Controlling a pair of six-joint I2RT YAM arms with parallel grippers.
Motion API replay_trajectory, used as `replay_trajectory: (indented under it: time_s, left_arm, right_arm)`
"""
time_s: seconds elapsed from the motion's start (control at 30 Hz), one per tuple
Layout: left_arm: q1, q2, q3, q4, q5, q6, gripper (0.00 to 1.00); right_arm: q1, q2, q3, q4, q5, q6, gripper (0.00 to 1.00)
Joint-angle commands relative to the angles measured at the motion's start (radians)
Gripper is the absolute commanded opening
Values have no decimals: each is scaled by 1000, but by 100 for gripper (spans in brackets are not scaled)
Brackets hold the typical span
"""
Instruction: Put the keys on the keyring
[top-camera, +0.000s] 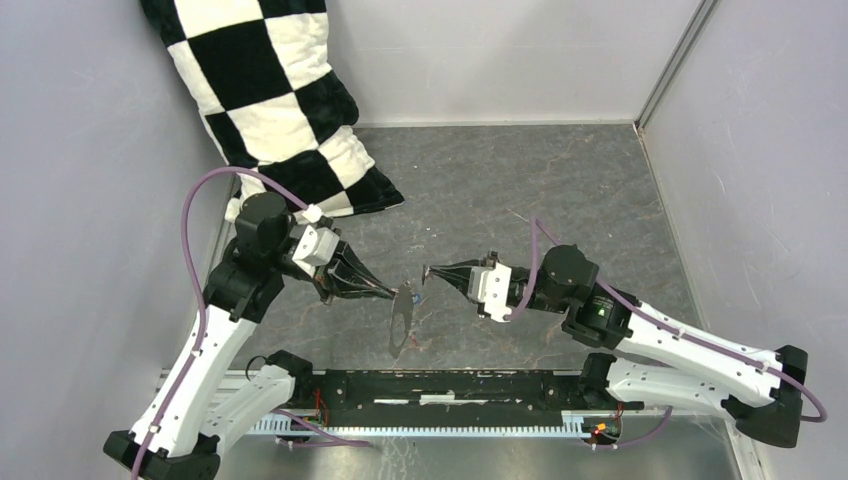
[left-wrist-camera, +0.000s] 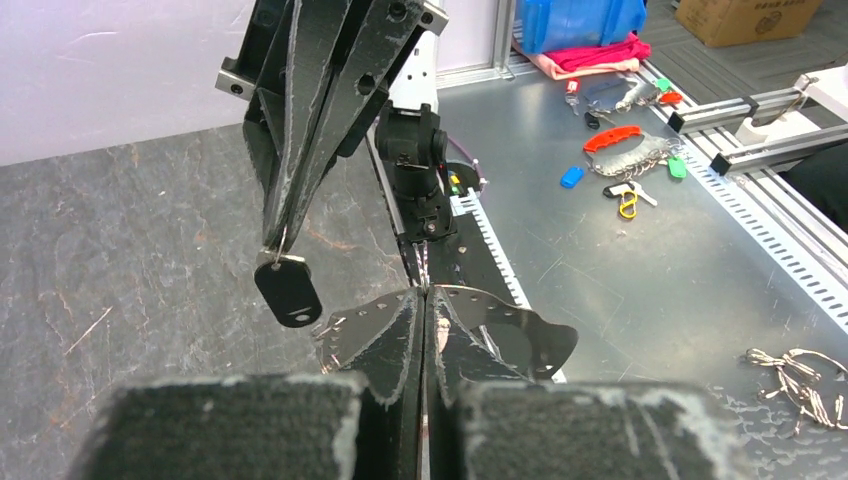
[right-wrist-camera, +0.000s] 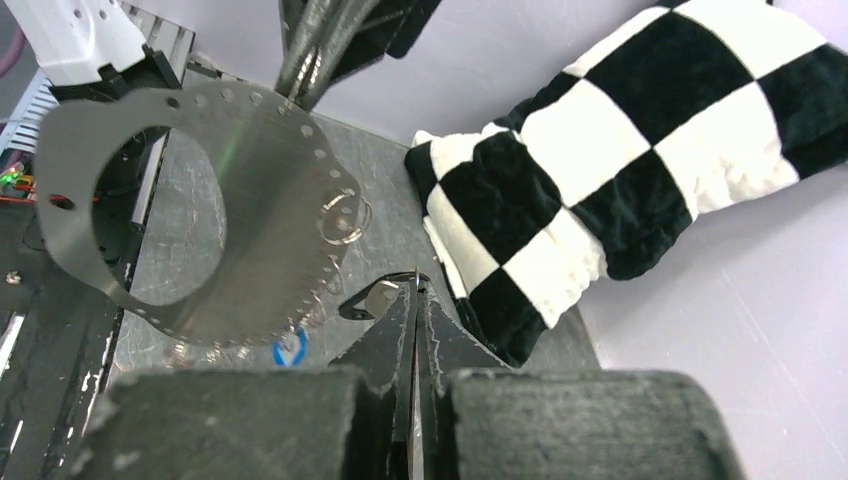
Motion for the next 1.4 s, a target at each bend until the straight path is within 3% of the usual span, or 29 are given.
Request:
replay_trajectory:
  time_s: [0.0,0.33,0.6,1.37]
  left_arm:
    - [-2,14,59,34,66,6,2]
    - [-2,-7,52,36,104,93,2]
    - [-2,-50,20,27,83,264,2]
    - [-2,-53,2,24,58,232,2]
  right_arm:
    - [34,-32,75,0,-5,-39,0]
    - [93,24,134,-20,-50,-116,1]
    - [146,36,169,-74,-36,-173,1]
    - [247,91,242,-106,13,-226,0]
